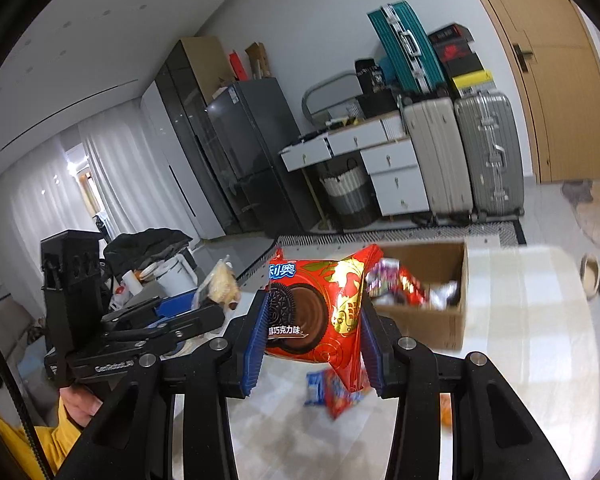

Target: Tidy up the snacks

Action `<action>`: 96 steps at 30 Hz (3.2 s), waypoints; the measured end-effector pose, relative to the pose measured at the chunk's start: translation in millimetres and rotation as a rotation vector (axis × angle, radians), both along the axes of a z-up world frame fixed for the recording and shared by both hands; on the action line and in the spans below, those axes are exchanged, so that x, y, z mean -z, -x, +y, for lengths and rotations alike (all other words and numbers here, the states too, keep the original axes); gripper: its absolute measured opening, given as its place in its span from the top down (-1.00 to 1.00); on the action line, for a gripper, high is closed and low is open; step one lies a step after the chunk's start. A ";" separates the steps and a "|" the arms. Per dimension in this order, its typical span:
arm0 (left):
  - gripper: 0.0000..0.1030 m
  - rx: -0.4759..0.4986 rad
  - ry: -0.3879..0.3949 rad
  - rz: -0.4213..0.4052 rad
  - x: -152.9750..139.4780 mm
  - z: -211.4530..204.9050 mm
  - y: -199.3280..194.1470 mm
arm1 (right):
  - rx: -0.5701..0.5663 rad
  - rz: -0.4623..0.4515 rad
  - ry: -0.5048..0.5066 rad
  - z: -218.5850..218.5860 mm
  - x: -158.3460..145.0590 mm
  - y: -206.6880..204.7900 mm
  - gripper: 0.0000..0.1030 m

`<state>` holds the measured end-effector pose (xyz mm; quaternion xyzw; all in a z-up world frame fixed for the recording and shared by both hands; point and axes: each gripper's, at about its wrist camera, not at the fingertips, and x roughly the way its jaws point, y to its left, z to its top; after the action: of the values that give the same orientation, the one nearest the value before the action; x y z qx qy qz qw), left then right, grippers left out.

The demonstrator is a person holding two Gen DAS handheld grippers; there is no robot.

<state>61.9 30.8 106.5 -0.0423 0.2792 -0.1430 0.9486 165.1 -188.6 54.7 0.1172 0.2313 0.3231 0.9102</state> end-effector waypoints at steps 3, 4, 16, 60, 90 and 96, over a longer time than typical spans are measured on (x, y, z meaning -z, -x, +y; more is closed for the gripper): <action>-0.20 -0.024 0.013 -0.001 -11.7 4.8 -22.0 | -0.005 -0.028 0.007 3.0 -14.9 -15.0 0.18; -0.20 -0.029 0.013 0.003 -14.1 4.4 -32.5 | -0.004 -0.034 0.011 4.1 -18.3 -19.9 0.18; -0.20 -0.076 -0.005 0.082 -3.0 -17.6 -163.1 | 0.011 -0.040 0.033 12.5 -31.2 -103.7 0.18; -0.51 -0.039 -0.072 0.398 201.6 -76.8 -419.2 | 0.117 0.322 0.112 21.4 112.1 -280.5 0.18; -0.57 -0.107 -0.095 0.326 142.0 -49.5 -289.5 | 0.130 0.252 0.086 -1.3 74.1 -213.3 0.09; -0.61 -0.107 -0.089 0.291 120.5 -46.8 -246.3 | 0.124 0.172 0.092 -11.2 46.0 -165.5 0.01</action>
<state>308.2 -16.0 -14.1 -0.0351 0.4170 -0.0722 0.9054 330.6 -199.7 8.7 0.1165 0.3154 0.2441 0.9096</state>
